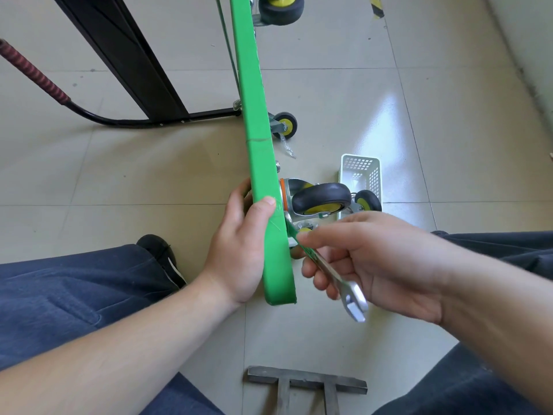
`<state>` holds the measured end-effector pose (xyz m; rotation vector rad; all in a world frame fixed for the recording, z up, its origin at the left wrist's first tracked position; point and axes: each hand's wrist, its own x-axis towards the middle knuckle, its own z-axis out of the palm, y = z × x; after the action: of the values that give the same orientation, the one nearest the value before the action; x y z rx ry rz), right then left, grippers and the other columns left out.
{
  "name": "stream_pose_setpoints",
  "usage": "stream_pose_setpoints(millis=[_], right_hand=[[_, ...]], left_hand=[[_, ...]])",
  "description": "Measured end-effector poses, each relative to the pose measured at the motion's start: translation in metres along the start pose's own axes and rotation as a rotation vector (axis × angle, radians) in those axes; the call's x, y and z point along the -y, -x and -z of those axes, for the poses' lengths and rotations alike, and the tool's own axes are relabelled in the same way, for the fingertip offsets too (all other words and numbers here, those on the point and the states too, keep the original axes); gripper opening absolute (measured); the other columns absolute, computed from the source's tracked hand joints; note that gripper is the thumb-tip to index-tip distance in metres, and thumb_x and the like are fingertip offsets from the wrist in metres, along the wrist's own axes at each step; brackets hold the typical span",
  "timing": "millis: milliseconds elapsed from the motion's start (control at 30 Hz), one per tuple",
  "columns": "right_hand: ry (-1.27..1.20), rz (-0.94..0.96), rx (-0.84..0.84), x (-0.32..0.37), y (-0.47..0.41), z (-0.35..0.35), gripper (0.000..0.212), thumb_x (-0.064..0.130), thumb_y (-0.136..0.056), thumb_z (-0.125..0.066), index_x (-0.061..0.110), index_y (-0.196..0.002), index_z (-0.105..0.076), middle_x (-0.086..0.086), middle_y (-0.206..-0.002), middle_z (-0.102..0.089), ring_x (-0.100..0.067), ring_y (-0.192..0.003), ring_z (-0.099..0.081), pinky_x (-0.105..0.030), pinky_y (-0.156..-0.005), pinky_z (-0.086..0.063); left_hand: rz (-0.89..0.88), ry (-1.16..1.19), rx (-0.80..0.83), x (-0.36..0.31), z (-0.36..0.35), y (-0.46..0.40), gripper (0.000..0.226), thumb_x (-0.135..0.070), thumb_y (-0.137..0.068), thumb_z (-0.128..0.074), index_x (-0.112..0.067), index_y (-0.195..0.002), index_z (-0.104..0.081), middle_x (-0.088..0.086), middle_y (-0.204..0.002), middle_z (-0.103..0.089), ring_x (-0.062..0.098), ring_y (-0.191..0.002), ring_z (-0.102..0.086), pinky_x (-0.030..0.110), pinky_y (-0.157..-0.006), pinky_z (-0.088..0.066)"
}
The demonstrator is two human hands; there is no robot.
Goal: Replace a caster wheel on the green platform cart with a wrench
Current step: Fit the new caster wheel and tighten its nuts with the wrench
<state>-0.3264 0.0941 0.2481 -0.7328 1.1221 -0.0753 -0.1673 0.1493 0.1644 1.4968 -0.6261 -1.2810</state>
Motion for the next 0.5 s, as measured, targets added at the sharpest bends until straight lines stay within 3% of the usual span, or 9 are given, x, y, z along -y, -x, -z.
stream_pose_setpoints(millis=[200, 400, 500], right_hand=[[-0.117, -0.05, 0.017, 0.015, -0.003, -0.002, 0.013, 0.008, -0.093, -0.068, 0.0, -0.103, -0.066, -0.018, -0.078, -0.065, -0.017, -0.047, -0.061, -0.019, -0.041, -0.049], [-0.111, -0.106, 0.068, 0.008, 0.007, 0.006, 0.017, 0.01, -0.094, -0.066, -0.001, -0.106, -0.065, -0.014, -0.069, -0.065, -0.017, -0.048, -0.061, -0.02, -0.043, -0.049], [-0.033, -0.126, 0.084, 0.0, 0.013, 0.014, 0.018, 0.013, -0.093, -0.066, -0.002, -0.102, -0.067, -0.015, -0.074, -0.067, -0.02, -0.053, -0.063, -0.024, -0.045, -0.052]], left_hand=[[-0.002, -0.032, -0.025, -0.001, 0.0, 0.0, 0.052, -0.047, -0.083, -0.059, -0.027, -0.131, -0.06, 0.0, -0.09, -0.071, 0.02, -0.076, -0.062, 0.038, -0.072, -0.051], [-0.007, -0.037, -0.023, -0.005, -0.002, 0.002, 0.051, -0.044, -0.085, -0.054, -0.025, -0.132, -0.059, 0.003, -0.094, -0.073, 0.02, -0.08, -0.066, 0.028, -0.065, -0.055], [-0.01, -0.049, -0.032, -0.004, -0.001, 0.001, 0.057, -0.055, -0.08, -0.06, -0.03, -0.131, -0.059, 0.005, -0.108, -0.076, 0.032, -0.098, -0.07, 0.046, -0.084, -0.059]])
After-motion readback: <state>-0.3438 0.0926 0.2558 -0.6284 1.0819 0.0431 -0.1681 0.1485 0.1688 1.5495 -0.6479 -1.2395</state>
